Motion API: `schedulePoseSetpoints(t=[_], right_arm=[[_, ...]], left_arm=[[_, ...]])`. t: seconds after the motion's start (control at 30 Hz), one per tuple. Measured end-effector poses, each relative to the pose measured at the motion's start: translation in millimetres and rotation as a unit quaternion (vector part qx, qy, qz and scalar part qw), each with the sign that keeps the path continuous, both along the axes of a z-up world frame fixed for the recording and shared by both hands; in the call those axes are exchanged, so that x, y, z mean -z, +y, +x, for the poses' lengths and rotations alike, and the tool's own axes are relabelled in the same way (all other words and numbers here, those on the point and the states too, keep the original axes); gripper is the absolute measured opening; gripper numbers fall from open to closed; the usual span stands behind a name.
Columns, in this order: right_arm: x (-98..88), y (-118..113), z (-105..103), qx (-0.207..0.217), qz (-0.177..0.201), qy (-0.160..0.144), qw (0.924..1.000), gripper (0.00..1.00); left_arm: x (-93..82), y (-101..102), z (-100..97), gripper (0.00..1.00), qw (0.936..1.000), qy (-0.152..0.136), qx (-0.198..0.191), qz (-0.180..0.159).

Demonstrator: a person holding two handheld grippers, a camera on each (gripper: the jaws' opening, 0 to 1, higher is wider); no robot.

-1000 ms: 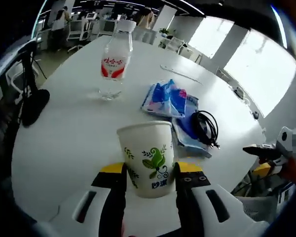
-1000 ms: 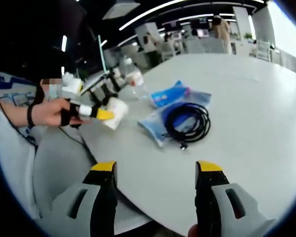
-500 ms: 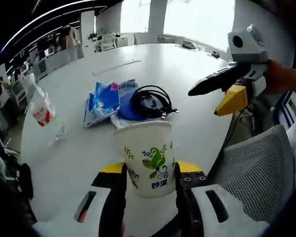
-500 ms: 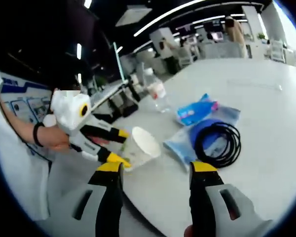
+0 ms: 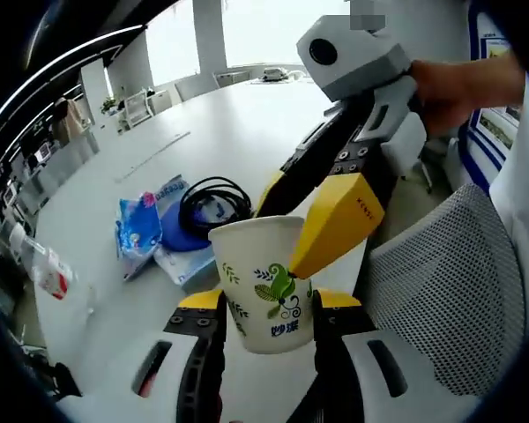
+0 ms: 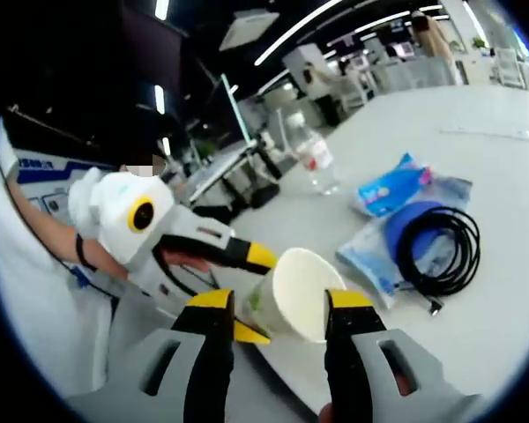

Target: Arrange the tabletop items into an orderly group along one side of the table until the central work area is clear of visible clutter.

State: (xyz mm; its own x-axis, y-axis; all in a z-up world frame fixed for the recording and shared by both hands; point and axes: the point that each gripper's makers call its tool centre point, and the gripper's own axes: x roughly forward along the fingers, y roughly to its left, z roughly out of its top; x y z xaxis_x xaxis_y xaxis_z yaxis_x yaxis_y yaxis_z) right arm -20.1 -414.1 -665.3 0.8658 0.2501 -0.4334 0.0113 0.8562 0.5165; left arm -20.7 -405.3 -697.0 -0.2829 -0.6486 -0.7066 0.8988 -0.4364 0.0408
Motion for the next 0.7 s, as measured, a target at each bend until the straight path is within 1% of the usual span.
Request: schedulePoseSetpoints(t=[0.07,0.23,0.33,0.37,0.4,0.5,0.7], right_arm=[[-2.1,3.2,1.2,-0.004,0.005,-0.004,1.0,0.31],[-6.8,9.2,4.8,-0.015,0.013,-0.014,0.9997,0.16],[-9.7,10.5,6.3,-0.017,0.009,-0.021,0.9996,0.02],[-11.8,11.8,7.6,-0.014,0.017,-0.026,0.9994,0.02],[-12.4,11.9,7.9,-0.014,0.017,-0.027,0.9994,0.01],[-12.9,12.1,8.2,-0.012,0.011,-0.027,0.9995,0.01],[-14.0,8.6,9.2,-0.001,0.01,-0.031,0.9995,0.0]], left_arm=[[-0.4,-0.2,-3.0,0.38,0.9999,-0.005,0.011,-0.001],[-0.9,-0.7,-7.0,0.38,0.9998,-0.004,0.022,-0.001],[-0.7,-1.1,-8.2,0.38,0.9997,0.0,0.023,0.0],[-0.9,-1.7,-8.2,0.38,0.9998,0.003,0.02,-0.001],[-1.2,-2.0,-7.7,0.38,0.9998,0.005,0.018,-0.001],[-1.3,-2.4,-6.7,0.38,0.9999,0.007,0.014,-0.002],[-1.8,-2.4,-2.8,0.38,0.9995,0.028,-0.015,-0.004]])
